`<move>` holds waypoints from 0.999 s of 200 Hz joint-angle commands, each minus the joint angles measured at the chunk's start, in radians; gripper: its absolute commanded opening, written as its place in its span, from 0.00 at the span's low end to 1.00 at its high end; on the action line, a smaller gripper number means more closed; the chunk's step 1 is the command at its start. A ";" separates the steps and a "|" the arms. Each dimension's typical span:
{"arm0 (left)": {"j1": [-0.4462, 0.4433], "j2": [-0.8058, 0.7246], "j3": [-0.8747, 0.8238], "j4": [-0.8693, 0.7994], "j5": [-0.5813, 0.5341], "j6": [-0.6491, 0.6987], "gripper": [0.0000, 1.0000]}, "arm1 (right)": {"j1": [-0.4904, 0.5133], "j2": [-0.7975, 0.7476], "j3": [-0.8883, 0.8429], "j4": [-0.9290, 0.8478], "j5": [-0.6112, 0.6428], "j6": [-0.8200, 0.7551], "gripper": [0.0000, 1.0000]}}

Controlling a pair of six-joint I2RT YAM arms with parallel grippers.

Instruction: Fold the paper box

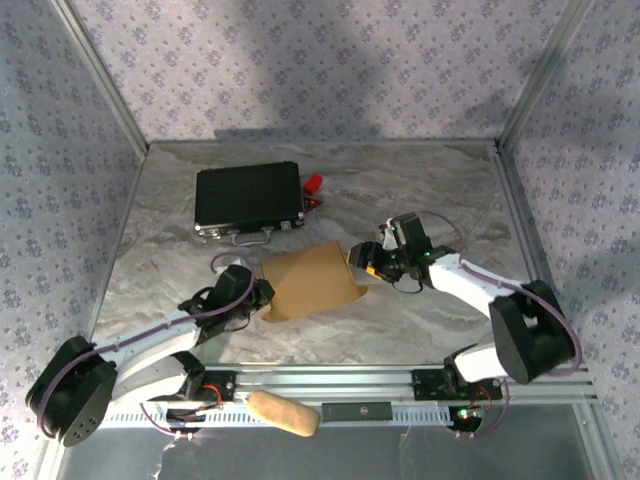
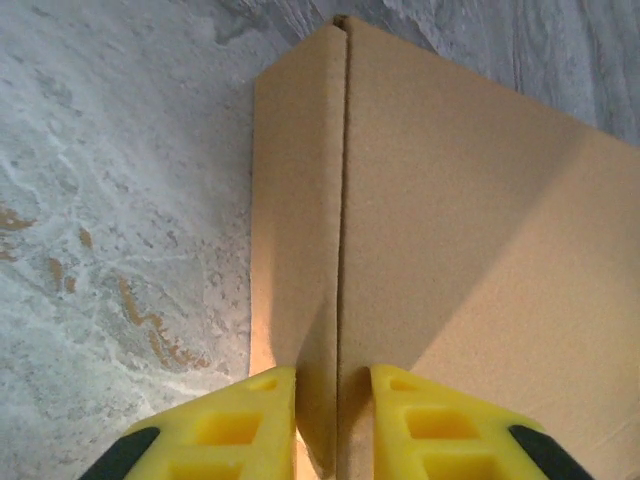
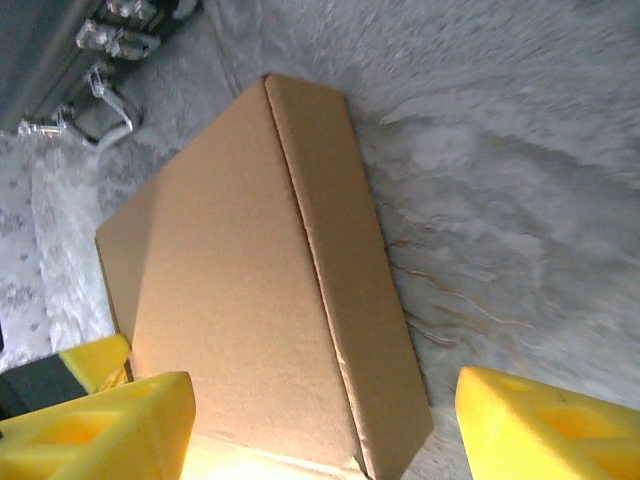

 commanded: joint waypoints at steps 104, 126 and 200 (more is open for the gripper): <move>0.304 0.045 -0.117 0.235 0.371 0.221 0.00 | -0.057 0.256 0.015 0.269 -0.260 -0.061 0.73; 0.342 0.100 -0.111 0.312 0.444 0.223 0.00 | -0.054 0.265 0.014 0.290 -0.263 -0.050 0.73; 0.364 0.141 -0.032 0.298 0.526 0.241 0.00 | -0.087 0.231 -0.012 0.347 -0.328 -0.032 0.76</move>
